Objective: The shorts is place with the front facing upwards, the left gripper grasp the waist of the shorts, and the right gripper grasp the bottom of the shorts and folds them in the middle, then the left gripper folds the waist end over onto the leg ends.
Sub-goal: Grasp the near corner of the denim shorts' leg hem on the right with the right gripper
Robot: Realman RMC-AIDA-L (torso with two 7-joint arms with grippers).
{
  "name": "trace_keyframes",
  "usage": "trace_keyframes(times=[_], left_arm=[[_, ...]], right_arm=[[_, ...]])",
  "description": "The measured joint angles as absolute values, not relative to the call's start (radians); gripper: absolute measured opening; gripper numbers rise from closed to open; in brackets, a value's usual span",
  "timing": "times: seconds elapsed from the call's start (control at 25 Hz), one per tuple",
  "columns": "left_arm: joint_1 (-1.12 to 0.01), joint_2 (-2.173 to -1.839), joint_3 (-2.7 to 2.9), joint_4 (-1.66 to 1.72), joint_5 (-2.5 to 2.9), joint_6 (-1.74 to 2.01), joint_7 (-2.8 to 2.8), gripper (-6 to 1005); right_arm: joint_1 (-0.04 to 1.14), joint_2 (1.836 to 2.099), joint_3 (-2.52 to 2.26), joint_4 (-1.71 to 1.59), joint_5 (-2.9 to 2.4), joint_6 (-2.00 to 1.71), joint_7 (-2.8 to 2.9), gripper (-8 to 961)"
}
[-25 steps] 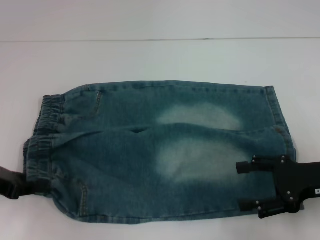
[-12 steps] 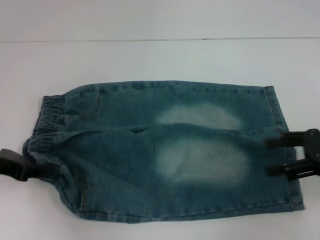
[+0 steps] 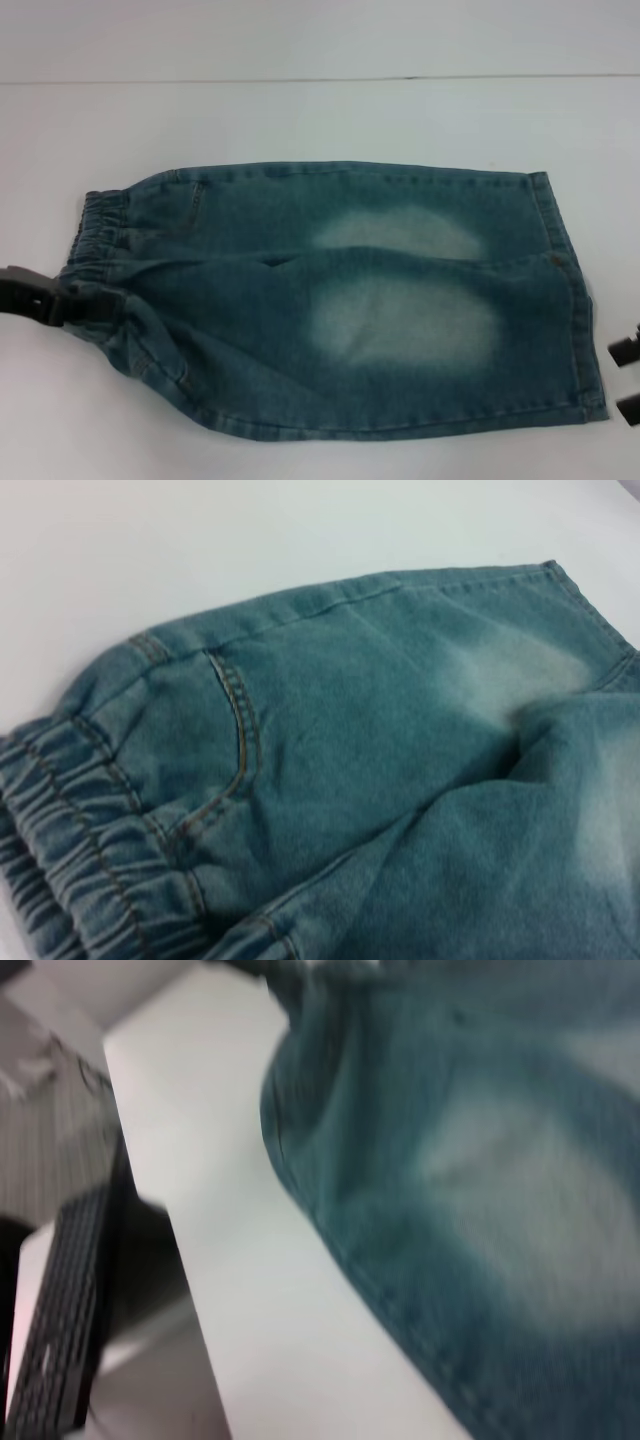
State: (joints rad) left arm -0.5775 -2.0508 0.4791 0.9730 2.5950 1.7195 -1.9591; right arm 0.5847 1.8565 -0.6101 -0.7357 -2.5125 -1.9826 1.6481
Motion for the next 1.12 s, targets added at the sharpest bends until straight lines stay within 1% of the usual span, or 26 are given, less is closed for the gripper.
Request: trace_keyframes(times=[0.36,0.76,1.12], left_arm=[[-0.6,-2.058,0.483,0.972,2.594,1.708,-1.96,44],[-0.601,-2.061,0.486,0.959,2.594,1.697,-1.958,44],[-0.603,-2.062,0.486,0.96,2.594,1.695,-1.952,45]], right_arm=[[0.629,1.864,-0.613,-0.734,-2.719,-1.964,1.693,946],[0.659,1.874,-0.665,-0.707,-2.743,-1.917,1.783,946],[0.676,1.895,-0.709,-0.687,-2.744,-1.861,1.838,943]])
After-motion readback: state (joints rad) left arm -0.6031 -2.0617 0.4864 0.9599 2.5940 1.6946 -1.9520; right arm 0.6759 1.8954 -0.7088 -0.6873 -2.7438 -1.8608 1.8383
